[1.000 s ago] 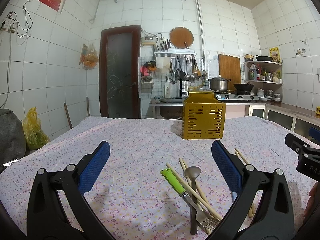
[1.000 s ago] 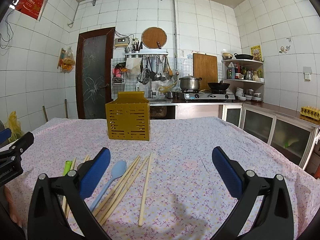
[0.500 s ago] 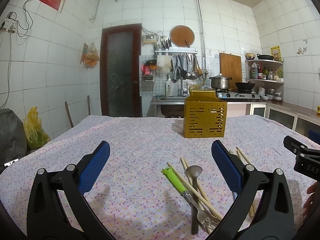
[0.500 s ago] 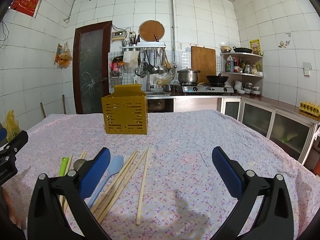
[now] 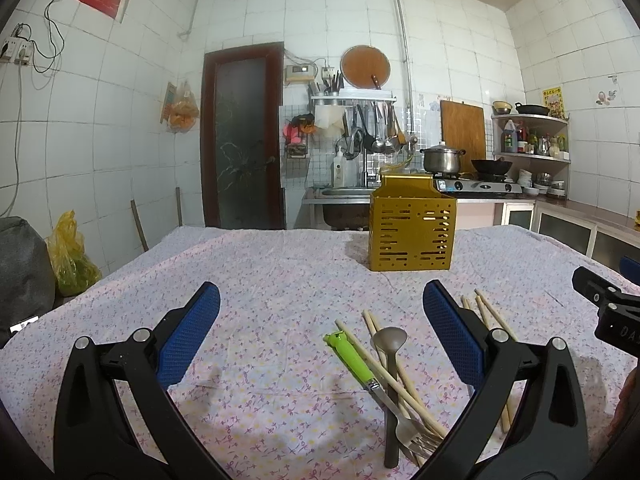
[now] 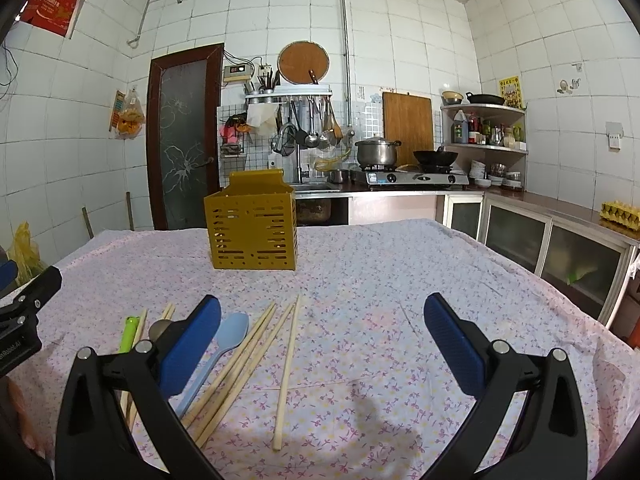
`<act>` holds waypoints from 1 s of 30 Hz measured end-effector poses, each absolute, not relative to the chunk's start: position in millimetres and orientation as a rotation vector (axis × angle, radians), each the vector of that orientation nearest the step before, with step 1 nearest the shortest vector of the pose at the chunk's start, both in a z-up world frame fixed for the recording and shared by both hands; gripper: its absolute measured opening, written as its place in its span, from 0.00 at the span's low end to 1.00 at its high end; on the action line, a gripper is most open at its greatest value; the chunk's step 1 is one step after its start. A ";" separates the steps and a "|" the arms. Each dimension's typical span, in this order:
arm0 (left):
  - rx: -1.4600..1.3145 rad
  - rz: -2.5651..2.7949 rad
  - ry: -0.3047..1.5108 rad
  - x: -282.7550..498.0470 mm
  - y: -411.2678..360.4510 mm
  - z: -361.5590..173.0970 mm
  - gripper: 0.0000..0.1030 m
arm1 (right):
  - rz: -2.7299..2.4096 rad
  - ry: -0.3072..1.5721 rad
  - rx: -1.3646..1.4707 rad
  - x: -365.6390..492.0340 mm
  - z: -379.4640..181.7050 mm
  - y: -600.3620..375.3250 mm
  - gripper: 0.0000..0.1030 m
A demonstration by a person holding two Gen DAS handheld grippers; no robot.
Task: Organize utensils
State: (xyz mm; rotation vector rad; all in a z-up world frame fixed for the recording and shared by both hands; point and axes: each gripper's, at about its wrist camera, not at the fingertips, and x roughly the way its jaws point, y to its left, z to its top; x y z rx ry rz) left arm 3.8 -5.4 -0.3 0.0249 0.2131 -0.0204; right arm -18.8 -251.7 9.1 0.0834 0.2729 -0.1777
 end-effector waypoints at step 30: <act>-0.018 -0.013 0.739 119.9 -6.7 -39.3 0.83 | -0.157 0.657 0.091 72.0 -19.9 -258.0 0.96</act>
